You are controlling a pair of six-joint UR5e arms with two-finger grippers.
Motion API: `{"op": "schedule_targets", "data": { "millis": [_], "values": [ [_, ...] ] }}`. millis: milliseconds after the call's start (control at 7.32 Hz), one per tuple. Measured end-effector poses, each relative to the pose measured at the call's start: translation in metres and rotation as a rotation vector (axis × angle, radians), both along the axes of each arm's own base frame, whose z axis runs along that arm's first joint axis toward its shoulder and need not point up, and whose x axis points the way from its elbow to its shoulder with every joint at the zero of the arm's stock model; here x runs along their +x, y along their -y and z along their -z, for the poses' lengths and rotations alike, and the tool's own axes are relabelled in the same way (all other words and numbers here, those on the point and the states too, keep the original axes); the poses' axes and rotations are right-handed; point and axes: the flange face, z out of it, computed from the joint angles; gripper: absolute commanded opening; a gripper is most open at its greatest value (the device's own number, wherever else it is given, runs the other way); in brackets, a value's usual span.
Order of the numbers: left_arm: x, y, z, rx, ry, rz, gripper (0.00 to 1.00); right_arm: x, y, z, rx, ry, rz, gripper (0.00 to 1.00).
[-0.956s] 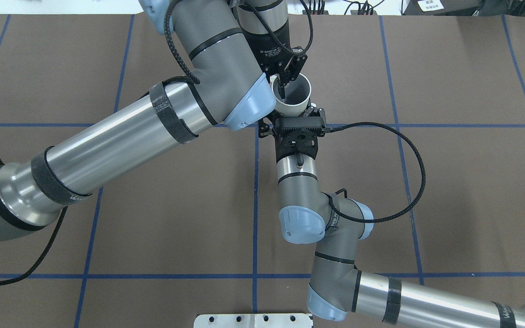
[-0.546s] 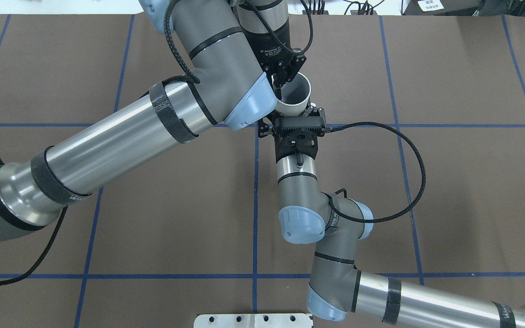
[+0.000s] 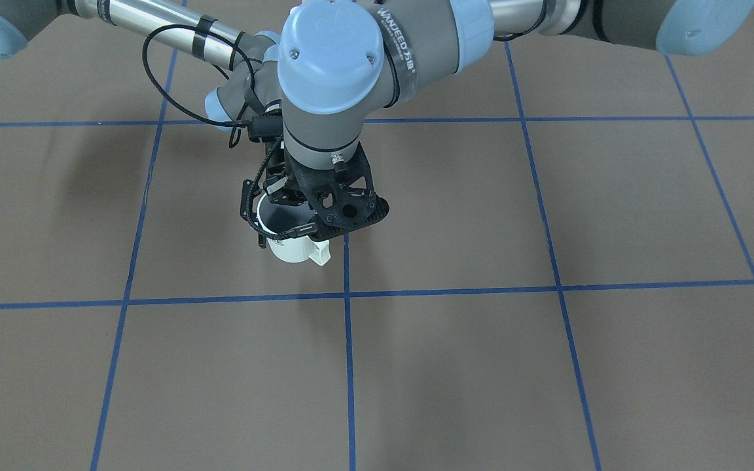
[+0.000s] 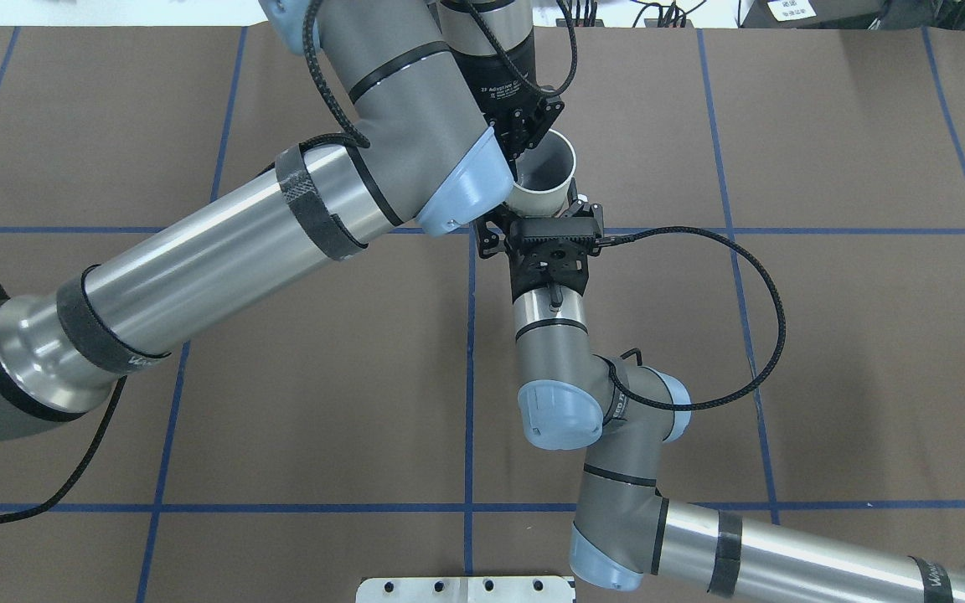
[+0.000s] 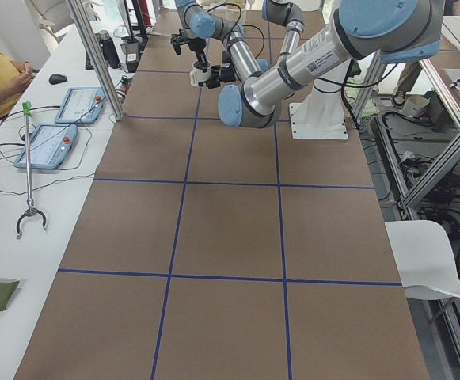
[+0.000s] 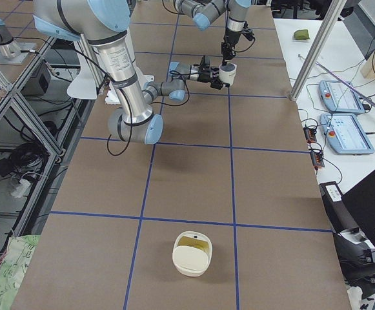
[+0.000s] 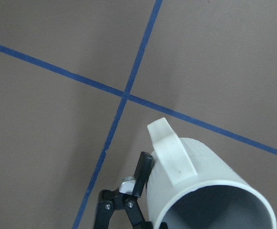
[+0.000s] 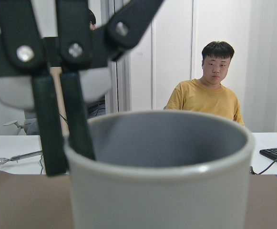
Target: Left arm hands cup to right arm to dump lemon
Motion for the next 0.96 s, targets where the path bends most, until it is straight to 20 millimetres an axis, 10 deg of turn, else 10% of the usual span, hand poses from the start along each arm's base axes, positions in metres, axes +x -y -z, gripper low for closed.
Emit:
{"op": "schedule_targets", "data": {
  "millis": [683,956],
  "values": [
    [-0.078,0.012,0.02,0.078,-0.072,0.071,0.0,-0.005,-0.01,-0.027,-0.022,-0.028,0.051,1.0],
    [-0.122,0.004,-0.041,0.161,-0.075,0.057,0.0,0.013,0.01,-0.042,-0.064,-0.02,0.156,1.0]
  ]
}}
